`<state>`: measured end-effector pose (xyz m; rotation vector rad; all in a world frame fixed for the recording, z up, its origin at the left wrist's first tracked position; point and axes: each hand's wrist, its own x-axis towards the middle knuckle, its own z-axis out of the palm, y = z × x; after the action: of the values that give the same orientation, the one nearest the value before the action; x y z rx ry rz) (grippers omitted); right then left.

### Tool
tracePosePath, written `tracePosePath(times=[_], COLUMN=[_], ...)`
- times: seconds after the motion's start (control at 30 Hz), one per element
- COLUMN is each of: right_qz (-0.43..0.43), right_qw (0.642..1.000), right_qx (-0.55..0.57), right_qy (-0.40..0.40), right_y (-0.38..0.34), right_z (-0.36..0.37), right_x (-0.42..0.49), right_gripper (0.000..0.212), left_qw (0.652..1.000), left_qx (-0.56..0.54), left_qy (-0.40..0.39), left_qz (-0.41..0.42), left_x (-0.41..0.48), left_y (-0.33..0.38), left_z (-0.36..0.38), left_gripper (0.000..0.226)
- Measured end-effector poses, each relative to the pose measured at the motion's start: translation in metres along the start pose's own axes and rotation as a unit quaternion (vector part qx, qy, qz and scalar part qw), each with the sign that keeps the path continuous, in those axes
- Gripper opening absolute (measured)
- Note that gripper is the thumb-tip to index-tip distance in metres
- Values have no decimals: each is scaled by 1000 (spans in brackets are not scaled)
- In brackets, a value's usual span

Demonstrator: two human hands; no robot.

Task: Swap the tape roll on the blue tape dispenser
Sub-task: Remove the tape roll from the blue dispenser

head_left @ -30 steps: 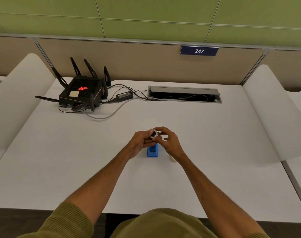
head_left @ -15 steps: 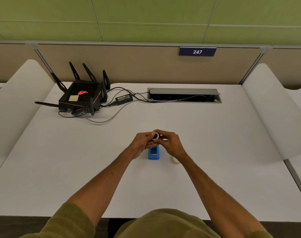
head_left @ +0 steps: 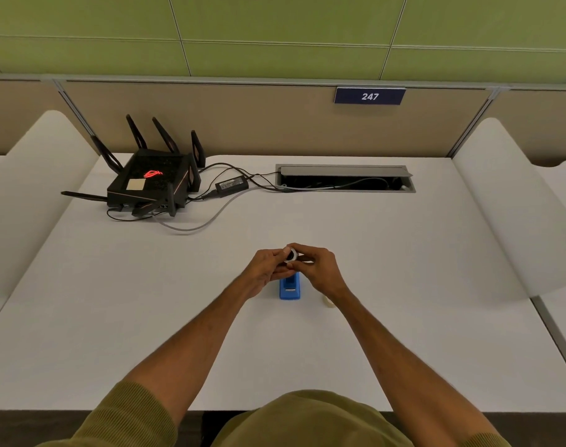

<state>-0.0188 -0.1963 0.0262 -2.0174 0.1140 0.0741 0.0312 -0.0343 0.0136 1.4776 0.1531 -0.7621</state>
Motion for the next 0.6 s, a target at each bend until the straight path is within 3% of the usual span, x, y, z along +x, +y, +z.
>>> tracePosePath(times=[0.2,0.37,0.6], right_qz=[15,9,-7], right_qw=[1000,998,998], right_qx=[-2,-41,-60], right_qy=[22,37,19], right_y=[-2,-2,-1], right_z=[6,8,15], right_x=[-3,-3,-5], right_gripper=[42,38,40], left_qw=[997,963,948], left_qx=[60,238,276], left_qy=[48,90,124], left_qz=[-29,84,97], left_x=[0,-7,-12], left_y=[9,2,1], left_z=[8,9,7], left_gripper=[50,52,46])
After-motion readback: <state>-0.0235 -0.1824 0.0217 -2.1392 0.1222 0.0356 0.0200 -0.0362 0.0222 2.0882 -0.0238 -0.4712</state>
